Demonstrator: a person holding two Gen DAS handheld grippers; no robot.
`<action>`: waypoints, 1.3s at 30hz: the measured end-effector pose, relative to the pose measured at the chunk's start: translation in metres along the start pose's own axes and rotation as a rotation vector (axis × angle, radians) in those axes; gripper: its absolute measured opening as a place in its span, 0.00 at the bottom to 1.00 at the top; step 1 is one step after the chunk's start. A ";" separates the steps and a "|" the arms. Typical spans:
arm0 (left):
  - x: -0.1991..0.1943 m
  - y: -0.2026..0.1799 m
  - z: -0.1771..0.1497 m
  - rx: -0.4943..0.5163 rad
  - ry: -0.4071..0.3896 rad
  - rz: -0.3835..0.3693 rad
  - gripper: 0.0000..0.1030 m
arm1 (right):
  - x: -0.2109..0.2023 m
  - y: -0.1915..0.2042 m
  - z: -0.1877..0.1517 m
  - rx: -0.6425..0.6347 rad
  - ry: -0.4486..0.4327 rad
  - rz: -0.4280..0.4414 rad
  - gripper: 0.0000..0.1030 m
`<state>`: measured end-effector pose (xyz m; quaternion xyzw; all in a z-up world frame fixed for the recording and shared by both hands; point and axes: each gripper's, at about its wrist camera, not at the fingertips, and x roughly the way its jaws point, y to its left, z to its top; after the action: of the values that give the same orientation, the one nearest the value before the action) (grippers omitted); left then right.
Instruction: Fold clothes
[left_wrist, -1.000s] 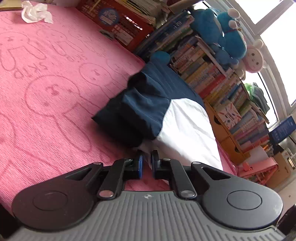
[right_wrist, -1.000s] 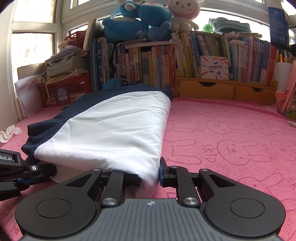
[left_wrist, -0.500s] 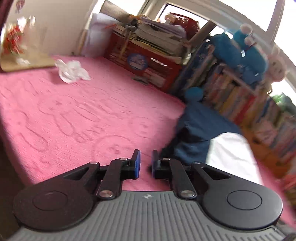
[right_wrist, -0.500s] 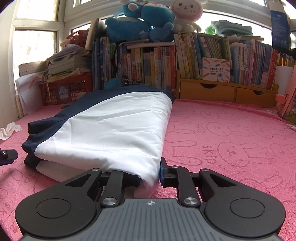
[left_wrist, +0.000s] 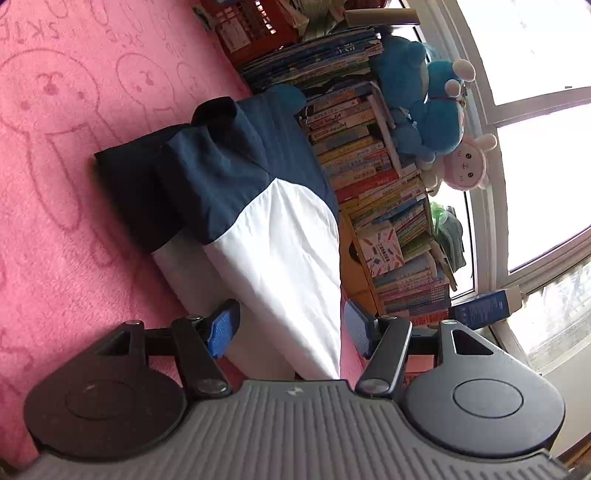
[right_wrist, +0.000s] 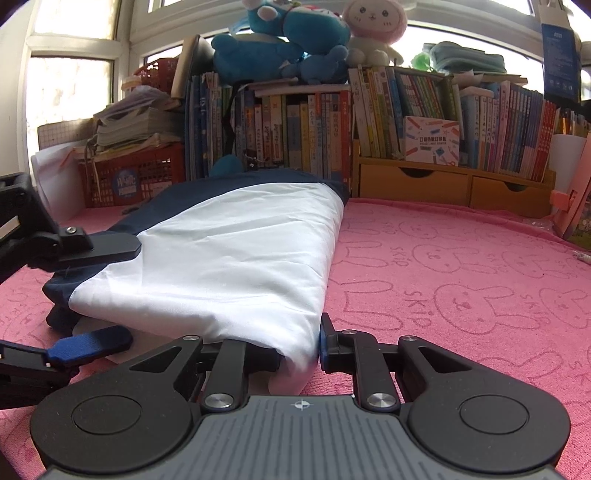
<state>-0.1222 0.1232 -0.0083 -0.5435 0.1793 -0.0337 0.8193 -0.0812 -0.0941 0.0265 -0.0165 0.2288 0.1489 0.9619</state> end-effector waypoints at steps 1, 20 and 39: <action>0.001 -0.002 0.001 0.014 -0.027 0.021 0.57 | 0.000 0.000 0.000 -0.002 -0.001 -0.001 0.19; 0.007 -0.019 0.014 0.338 -0.280 0.268 0.09 | 0.001 0.007 -0.001 -0.043 -0.004 -0.016 0.21; -0.011 -0.013 -0.001 0.426 -0.220 0.304 0.12 | -0.015 -0.009 0.001 -0.045 -0.047 -0.061 0.15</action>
<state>-0.1313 0.1200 0.0055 -0.3261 0.1578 0.1117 0.9253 -0.0907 -0.1068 0.0335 -0.0417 0.2023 0.1249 0.9704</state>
